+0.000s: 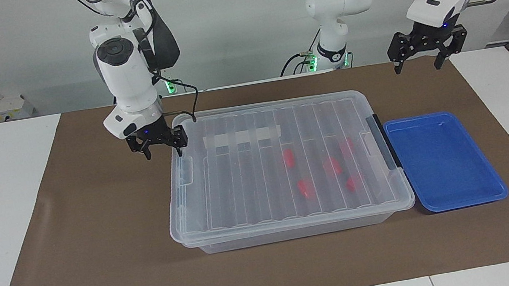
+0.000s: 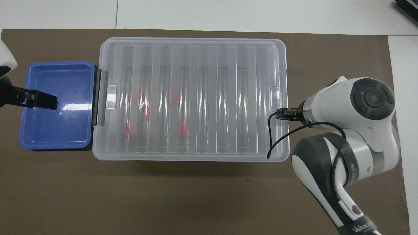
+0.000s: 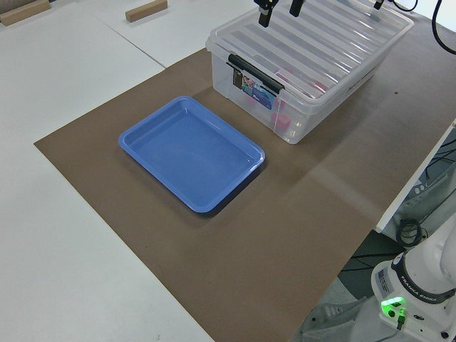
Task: Place red block in blue tray from box
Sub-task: 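Push the clear box lid away from the left arm with the right gripper, then slide the lid farther open with the right gripper, then withdraw it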
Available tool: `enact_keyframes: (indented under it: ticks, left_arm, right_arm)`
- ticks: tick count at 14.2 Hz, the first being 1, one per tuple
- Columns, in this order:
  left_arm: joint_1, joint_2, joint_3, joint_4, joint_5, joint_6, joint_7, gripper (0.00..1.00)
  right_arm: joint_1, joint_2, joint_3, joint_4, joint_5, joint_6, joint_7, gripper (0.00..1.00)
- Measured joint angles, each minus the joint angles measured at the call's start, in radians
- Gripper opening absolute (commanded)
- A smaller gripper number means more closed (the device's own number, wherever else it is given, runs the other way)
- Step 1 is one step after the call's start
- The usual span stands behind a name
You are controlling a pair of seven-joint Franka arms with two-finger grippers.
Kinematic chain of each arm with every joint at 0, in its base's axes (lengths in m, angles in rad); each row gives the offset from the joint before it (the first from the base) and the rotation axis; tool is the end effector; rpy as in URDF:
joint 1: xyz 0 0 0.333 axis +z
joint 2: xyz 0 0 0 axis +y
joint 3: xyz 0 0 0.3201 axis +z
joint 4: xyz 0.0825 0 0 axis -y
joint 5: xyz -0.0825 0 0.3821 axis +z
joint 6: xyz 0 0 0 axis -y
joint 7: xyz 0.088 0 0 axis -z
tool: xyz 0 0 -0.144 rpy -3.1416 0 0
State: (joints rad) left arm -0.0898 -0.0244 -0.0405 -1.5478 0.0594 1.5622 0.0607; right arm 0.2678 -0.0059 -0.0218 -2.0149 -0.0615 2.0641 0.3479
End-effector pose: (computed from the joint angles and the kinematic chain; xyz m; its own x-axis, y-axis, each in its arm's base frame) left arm 0.5424 -0.0627 0.6153 0.9813 -0.1892 0.0351 -0.1868 -0.9804 -0.0625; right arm 0.5420 0.1307 0.4274 0.9949 -0.0728 0.0699 -0.0753 -0.9966 0.0337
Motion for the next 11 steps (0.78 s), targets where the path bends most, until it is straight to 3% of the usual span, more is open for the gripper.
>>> enact_keyframes:
  ticks: [4, 11]
  left_arm:
    - [0.0, 0.0, 0.0, 0.0, 0.0, 0.0, 0.0, 1.0]
    - [0.0, 0.0, 0.0, 0.0, 0.0, 0.0, 0.0, 1.0]
  right_arm:
    - [-0.036, -0.025, -0.001, -0.026, -0.004, -0.018, -0.03, 0.92]
    - [-0.173, -0.029, -0.003, -0.029, -0.005, -0.046, -0.305, 0.92]
